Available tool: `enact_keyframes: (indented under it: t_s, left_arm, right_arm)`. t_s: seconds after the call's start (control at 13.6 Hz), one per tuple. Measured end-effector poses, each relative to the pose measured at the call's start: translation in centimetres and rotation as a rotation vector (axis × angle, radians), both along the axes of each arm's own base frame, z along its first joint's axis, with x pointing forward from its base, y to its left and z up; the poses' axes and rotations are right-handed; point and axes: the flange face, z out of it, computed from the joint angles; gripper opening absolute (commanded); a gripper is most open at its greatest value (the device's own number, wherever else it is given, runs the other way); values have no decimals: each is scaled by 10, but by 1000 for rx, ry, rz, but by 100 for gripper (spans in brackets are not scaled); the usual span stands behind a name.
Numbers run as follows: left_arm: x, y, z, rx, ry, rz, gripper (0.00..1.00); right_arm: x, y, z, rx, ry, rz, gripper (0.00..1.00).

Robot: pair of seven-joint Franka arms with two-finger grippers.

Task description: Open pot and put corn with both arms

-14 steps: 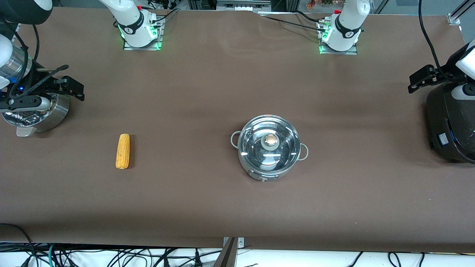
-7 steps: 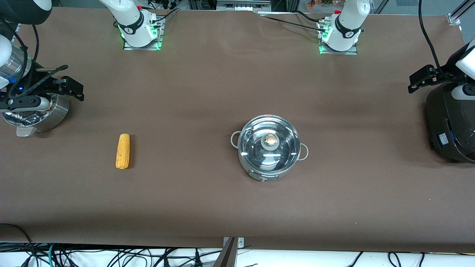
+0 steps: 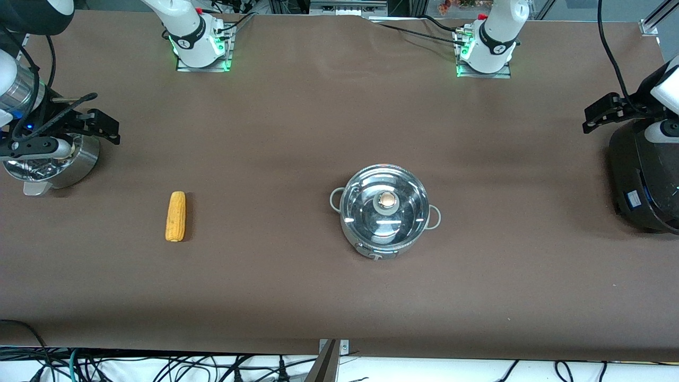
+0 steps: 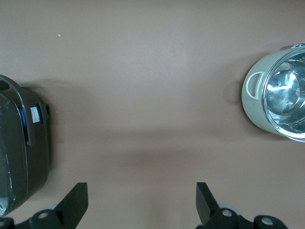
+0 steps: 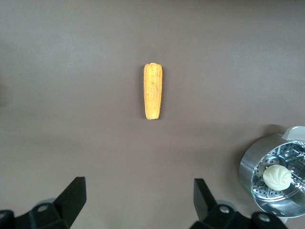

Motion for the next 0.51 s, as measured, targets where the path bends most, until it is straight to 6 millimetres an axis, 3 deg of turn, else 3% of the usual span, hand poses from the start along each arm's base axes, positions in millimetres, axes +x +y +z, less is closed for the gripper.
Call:
enact_keyframes:
  t_s: [0.22, 0.51]
  left_arm:
    - [3, 0, -7, 0, 13, 0, 100]
    - [30, -4, -48, -1, 36, -7, 100]
  right_arm:
    - [0, 0, 0, 0, -3, 0, 100]
    - [1, 0, 1, 0, -6, 0, 100]
